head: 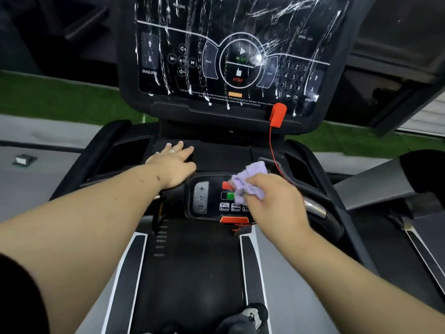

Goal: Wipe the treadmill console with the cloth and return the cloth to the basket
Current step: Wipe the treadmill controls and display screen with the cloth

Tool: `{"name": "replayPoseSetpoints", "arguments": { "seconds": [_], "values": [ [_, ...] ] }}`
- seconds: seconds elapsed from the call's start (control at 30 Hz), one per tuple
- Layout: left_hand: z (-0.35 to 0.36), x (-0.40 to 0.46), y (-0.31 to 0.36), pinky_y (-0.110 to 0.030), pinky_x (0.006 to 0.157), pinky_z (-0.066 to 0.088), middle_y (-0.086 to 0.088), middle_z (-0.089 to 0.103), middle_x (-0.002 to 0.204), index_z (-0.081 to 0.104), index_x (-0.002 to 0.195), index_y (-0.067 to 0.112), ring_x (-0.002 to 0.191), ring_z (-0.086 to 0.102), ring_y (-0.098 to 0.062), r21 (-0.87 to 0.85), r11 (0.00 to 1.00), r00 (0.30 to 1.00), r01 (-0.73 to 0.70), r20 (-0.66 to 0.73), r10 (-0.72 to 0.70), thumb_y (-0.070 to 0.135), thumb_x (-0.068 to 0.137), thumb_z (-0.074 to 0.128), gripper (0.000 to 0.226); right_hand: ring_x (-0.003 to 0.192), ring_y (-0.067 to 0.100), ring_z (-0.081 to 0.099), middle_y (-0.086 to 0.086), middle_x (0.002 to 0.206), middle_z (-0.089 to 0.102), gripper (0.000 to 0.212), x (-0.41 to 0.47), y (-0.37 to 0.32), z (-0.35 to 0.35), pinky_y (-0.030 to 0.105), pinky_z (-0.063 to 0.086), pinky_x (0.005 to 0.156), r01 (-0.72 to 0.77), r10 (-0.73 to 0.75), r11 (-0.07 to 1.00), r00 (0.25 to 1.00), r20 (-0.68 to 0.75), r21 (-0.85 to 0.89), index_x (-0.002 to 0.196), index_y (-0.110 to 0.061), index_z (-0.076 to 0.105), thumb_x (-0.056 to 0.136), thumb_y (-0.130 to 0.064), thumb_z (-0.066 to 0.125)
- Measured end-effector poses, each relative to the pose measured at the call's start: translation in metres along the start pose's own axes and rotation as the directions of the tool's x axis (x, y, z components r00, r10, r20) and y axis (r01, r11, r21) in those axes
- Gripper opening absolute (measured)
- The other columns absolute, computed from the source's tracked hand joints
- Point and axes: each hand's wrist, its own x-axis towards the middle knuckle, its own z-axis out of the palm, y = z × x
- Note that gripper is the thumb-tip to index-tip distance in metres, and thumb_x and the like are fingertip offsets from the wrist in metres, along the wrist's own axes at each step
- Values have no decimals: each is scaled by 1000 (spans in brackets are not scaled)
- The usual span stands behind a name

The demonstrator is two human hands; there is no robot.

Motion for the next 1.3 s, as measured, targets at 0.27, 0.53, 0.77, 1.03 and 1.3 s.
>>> {"name": "replayPoseSetpoints", "arguments": {
  "seconds": [0.27, 0.53, 0.77, 1.03, 1.3],
  "values": [
    [0, -1, -1, -42, 127, 2, 9, -3, 171, 15, 162, 40, 158, -7, -18, -22, 1000, 1000, -9, 5, 10, 40, 100, 39, 66, 69, 21, 60, -6, 74, 58, 11, -25, -4, 14, 26, 36, 53, 308, -294, 950, 940, 175, -54, 80, -29, 69, 72, -25, 61],
    [1, 2, -1, -45, 128, 2, 6, -5, 171, 12, 163, 38, 158, -9, -20, 11, 1000, 1000, -11, 14, 11, 40, 101, 37, 66, 73, 12, 58, -10, 79, 64, 15, 0, -37, 24, 30, 42, 61, 43, -41, 998, 998, -56, 45, 76, -27, 68, 85, -20, 57],
    [2, 3, -4, -43, 128, 3, 8, -4, 171, 14, 162, 38, 158, -9, -19, 1, 1000, 1000, -21, 15, 21, 40, 100, 38, 67, 73, 14, 57, -9, 77, 60, 14, -20, -17, 20, 25, 33, 55, 272, -259, 960, 950, 175, -59, 80, -31, 69, 75, -31, 57],
    [-1, -6, -1, -37, 123, 27, 9, 16, 170, 23, 162, 34, 155, 19, -13, -7, 994, 981, -111, -160, 108, 31, 99, 36, 64, 76, 15, 51, -7, 79, 50, 10, 12, -13, 0, 30, 41, 62, 83, -80, 996, 992, 93, -26, 86, -27, 64, 88, -25, 54],
    [-32, -25, 27, -34, 124, 26, -1, 20, 169, 18, 163, 25, 156, 20, -19, 225, 912, 870, -343, -290, 398, 15, 96, 45, 73, 83, 8, 49, -3, 87, 46, 10, 64, -28, -32, 31, 49, 72, 14, -15, 983, 1000, 2, 184, 78, -33, 67, 86, -39, 65]
  ]
}}
